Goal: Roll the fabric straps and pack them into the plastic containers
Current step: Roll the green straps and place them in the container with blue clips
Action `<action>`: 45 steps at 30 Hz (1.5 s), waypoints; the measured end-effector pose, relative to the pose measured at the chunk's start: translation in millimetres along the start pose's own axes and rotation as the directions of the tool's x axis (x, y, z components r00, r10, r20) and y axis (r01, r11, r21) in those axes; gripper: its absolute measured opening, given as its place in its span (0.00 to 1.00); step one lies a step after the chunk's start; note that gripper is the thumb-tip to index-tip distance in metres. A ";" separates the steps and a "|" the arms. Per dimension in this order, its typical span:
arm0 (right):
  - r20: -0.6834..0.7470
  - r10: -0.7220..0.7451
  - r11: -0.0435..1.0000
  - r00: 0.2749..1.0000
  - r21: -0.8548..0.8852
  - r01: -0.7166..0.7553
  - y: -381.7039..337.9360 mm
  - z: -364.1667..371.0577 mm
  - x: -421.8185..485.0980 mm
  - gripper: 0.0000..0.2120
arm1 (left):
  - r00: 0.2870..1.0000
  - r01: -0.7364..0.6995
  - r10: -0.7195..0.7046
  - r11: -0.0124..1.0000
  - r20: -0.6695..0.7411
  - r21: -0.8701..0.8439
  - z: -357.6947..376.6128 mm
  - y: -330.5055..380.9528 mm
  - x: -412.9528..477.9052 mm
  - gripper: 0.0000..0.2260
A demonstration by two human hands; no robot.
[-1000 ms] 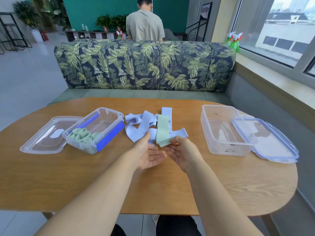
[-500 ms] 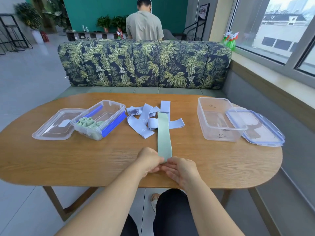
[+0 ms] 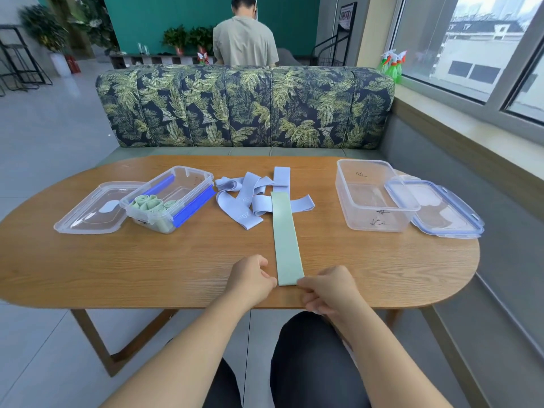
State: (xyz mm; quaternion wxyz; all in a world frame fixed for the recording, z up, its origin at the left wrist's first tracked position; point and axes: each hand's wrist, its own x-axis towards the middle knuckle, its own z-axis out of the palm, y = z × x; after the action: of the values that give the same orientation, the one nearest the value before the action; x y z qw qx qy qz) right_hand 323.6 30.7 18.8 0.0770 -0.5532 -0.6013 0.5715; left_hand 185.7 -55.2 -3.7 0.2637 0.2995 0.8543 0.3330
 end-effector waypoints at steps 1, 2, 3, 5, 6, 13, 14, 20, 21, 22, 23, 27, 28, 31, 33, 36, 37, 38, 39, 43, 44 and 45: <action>-0.078 -0.053 0.992 0.996 -0.121 0.043 1.2 -4.4 1.7 0.04 | 1.000 -0.022 0.022 1.000 -0.004 0.002 -1.2 -2.1 -1.0 0.20; -0.157 -0.119 0.972 0.980 -0.222 0.082 2.8 -8.2 4.6 0.04 | 0.999 -0.047 0.047 0.999 -0.012 -0.002 -2.0 -3.9 -1.1 0.18; -0.209 -0.181 0.958 0.961 -0.257 0.124 4.2 -11.2 6.9 0.05 | 0.997 -0.074 0.074 0.997 -0.022 -0.009 -2.7 -4.7 -1.7 0.17; -0.209 -0.260 0.952 0.943 -0.222 0.213 5.7 -11.3 10.8 0.07 | 0.992 -0.123 0.122 0.992 -0.038 -0.030 -2.2 -4.9 -2.2 0.15; -0.193 -0.284 0.949 0.939 -0.194 0.248 6.1 -9.0 12.6 0.08 | 0.988 -0.149 0.147 0.988 -0.042 -0.042 -0.9 -4.9 -2.4 0.14; -0.123 -0.364 0.925 0.923 -0.165 0.343 11.7 12.0 19.5 0.07 | 0.975 -0.219 0.216 0.973 -0.044 -0.072 10.1 -8.1 -1.0 0.11; -0.123 -0.368 0.924 0.922 -0.164 0.347 12.8 12.3 19.7 0.07 | 0.974 -0.224 0.221 0.973 -0.044 -0.064 10.2 -8.2 -0.6 0.11; -0.108 -0.459 0.882 0.882 -0.170 0.439 22.5 6.3 19.7 0.07 | 0.960 -0.273 0.270 0.961 -0.072 -0.035 5.7 -11.3 -0.8 0.08; -0.069 -0.492 0.862 0.868 -0.179 0.474 24.4 5.8 19.6 0.06 | 0.954 -0.293 0.291 0.955 -0.070 -0.033 5.1 -12.7 -1.4 0.07; -0.028 -0.525 0.837 0.850 -0.197 0.511 26.3 5.5 20.4 0.06 | 0.949 -0.314 0.312 0.949 -0.054 -0.028 4.7 -14.2 -2.0 0.07; 0.011 -0.558 0.807 0.830 -0.228 0.545 27.6 5.1 21.3 0.06 | 0.943 -0.333 0.332 0.943 -0.027 -0.016 4.4 -15.4 -2.5 0.08; 0.091 -0.623 0.714 0.777 -0.339 0.613 28.0 3.8 26.2 0.06 | 0.932 -0.361 0.359 0.931 0.050 0.045 4.7 -17.7 -0.7 0.07; 0.096 -0.633 0.698 0.768 -0.356 0.621 27.8 3.6 27.2 0.05 | 0.931 -0.365 0.363 0.930 0.048 0.052 5.0 -17.5 -0.2 0.06; 0.110 -0.656 0.663 0.747 -0.391 0.639 28.0 3.4 29.1 0.04 | 0.924 -0.383 0.382 0.922 0.030 0.059 6.3 -15.8 -0.2 0.03; 0.127 -0.670 0.628 0.731 -0.427 0.650 27.8 3.3 29.8 0.03 | 0.919 -0.395 0.394 0.916 0.028 0.076 6.8 -14.8 -0.8 0.02; 0.174 -0.674 0.560 0.718 -0.513 0.650 26.3 2.1 28.0 0.04 | 0.915 -0.404 0.400 0.910 0.058 0.094 6.4 -13.7 -1.4 0.03; 0.189 -0.664 0.547 0.724 -0.538 0.642 26.1 0.8 26.9 0.04 | 0.914 -0.404 0.397 0.908 0.081 0.109 6.1 -12.9 -1.7 0.04; 0.201 -0.650 0.541 0.733 -0.555 0.632 25.7 -0.9 25.9 0.05 | 0.913 -0.405 0.393 0.905 0.109 0.133 5.9 -12.1 -2.3 0.04; 0.213 -0.634 0.540 0.744 -0.566 0.623 25.1 -2.9 24.5 0.05 | 0.912 -0.406 0.386 0.900 0.140 0.161 5.6 -10.7 -3.2 0.05; 0.249 -0.536 0.593 0.807 -0.569 0.569 20.2 -8.2 23.3 0.05 | 0.911 -0.400 0.353 0.884 0.215 0.242 3.9 -5.1 -4.3 0.06; 0.246 -0.510 0.620 0.824 -0.559 0.550 19.0 -9.1 24.0 0.05 | 0.911 -0.398 0.346 0.881 0.225 0.255 2.8 -3.5 -4.3 0.06; 0.243 -0.489 0.647 0.838 -0.543 0.535 17.5 -9.8 24.7 0.05 | 0.910 -0.397 0.340 0.878 0.236 0.267 1.5 -1.9 -4.2 0.06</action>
State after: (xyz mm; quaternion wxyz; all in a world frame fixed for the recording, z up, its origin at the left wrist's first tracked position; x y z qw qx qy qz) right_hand 331.6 50.6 -4.8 0.0368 -0.3345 -0.8819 0.3301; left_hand 189.0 -58.6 -5.0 0.2220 0.5240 0.7948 0.2108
